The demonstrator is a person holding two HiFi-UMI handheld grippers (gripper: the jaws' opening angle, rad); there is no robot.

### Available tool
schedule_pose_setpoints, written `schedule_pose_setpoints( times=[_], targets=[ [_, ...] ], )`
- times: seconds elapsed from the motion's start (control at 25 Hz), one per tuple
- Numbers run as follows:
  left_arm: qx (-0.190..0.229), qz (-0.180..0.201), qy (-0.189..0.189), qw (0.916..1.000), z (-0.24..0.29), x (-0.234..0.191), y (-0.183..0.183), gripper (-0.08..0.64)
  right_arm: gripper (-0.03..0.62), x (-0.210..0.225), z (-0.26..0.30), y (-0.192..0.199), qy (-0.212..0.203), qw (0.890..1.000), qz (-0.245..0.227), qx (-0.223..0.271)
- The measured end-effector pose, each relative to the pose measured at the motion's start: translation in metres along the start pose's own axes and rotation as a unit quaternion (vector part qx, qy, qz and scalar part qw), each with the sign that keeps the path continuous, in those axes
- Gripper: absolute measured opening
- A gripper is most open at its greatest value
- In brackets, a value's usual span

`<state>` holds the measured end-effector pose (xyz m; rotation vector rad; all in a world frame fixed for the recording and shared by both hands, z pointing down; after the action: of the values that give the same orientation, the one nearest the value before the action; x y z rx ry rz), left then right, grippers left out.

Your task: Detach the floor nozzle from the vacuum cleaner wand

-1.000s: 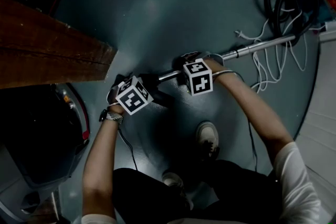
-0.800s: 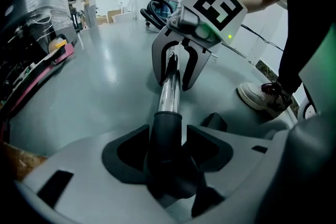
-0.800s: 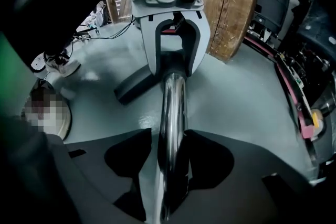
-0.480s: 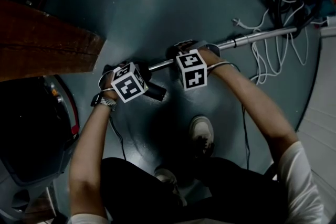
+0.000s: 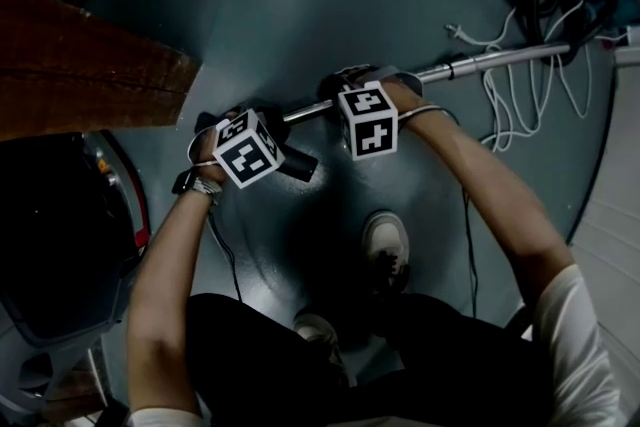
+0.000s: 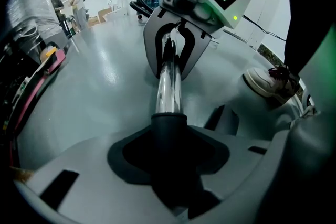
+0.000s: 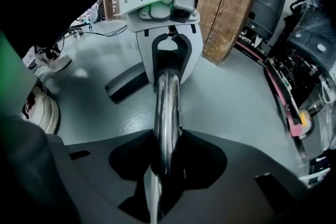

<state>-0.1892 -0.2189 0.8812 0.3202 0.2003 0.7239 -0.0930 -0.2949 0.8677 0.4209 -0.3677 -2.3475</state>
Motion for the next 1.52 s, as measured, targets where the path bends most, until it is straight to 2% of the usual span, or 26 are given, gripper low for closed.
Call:
schedule_pose_setpoints(
  times=[0.2, 0.36, 0.6, 0.96, 1.08, 1.28, 1.4, 1.52],
  targets=[
    [0.006, 0.018, -0.016, 0.9997, -0.001, 0.007, -0.001, 0.167, 0.149, -0.002, -0.004, 0.004, -0.012, 0.999, 0.029, 0.012],
    [0.01, 0.037, -0.022, 0.999, -0.002, 0.013, -0.007, 0.167, 0.147, -0.005, -0.008, 0.008, -0.025, 0.999, 0.032, 0.005],
    [0.01, 0.055, -0.052, 0.9971, -0.009, 0.02, -0.015, 0.167, 0.147, -0.003, -0.017, 0.011, -0.041, 0.998, 0.042, 0.001],
    [-0.004, 0.069, -0.093, 0.9933, -0.015, 0.023, -0.012, 0.167, 0.147, -0.001, -0.019, 0.004, -0.041, 0.998, 0.046, -0.002],
    [0.004, 0.049, -0.073, 0.9961, -0.02, 0.021, -0.011, 0.167, 0.146, -0.003, -0.023, 0.002, -0.019, 0.999, 0.034, 0.009],
    [0.009, -0.011, -0.002, 0.9999, -0.024, 0.023, -0.009, 0.166, 0.143, -0.012, -0.029, -0.001, 0.002, 1.0, 0.013, 0.016],
    [0.015, -0.042, 0.037, 0.9983, -0.028, 0.022, -0.012, 0.166, 0.141, -0.016, -0.03, 0.0, 0.011, 1.0, 0.001, 0.012],
    [0.018, -0.083, 0.092, 0.9921, -0.028, 0.022, -0.01, 0.165, 0.141, -0.021, -0.029, -0.001, 0.014, 1.0, -0.009, 0.008]
  ],
)
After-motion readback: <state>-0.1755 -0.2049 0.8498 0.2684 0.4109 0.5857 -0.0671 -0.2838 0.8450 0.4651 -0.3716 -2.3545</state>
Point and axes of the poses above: the fingertips, and each gripper's own axes: z forward along the fingers, x to its right, y out of its underside, the point moved 8 cm from there along -z, backward along the fingers, and after that the axes turned 6 degrees about -z, right-handed, at the moved point
